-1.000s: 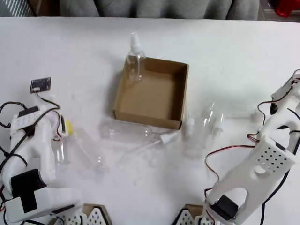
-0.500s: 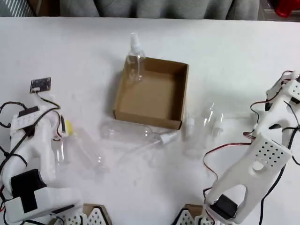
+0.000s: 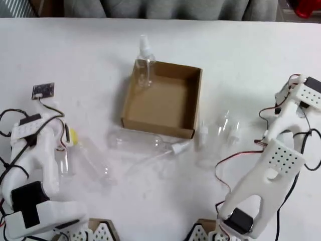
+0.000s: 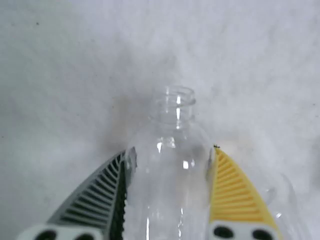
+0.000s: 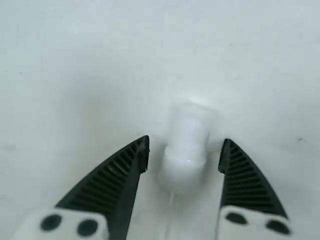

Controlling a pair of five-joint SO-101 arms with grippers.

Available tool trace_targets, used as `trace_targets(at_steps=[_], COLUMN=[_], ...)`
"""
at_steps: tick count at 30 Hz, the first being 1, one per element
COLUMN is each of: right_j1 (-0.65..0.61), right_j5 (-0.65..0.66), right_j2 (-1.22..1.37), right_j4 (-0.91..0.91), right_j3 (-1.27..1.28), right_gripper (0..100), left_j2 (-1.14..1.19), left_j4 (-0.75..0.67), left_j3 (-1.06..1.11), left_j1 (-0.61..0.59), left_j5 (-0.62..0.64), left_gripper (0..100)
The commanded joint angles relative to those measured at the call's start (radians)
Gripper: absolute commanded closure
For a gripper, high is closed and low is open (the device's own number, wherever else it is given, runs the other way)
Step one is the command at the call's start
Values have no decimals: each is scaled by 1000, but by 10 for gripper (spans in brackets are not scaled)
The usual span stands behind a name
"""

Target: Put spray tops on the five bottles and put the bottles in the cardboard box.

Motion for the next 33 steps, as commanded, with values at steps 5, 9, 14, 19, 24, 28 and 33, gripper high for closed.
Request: trace_targets(at_steps=[5, 9, 14, 19, 24, 28, 33], right_j1=[-1, -5, -5, 1, 1, -2, -1], right_j5=[17, 190, 233, 414, 580, 614, 614], right_j2=[13, -7, -39, -77, -119, -168, -265], right_j4=[13, 35, 137, 217, 252, 252, 257], right_j3=[-80, -114, -227, -427, -611, -698, -736], right_gripper=[894, 984, 981, 982, 982, 982, 982], left_j2=[-59, -59, -59, -59, -59, -59, -59], left_j4=[-26, -26, -26, -26, -26, -26, -26], left_j3=[-3, -3, -3, -3, -3, -3, -3], left_j1=[12, 12, 12, 12, 10, 10, 12], left_j5=[-9, -9, -9, -9, -9, -9, -9], left_gripper=[980, 980, 980, 980, 980, 980, 980])
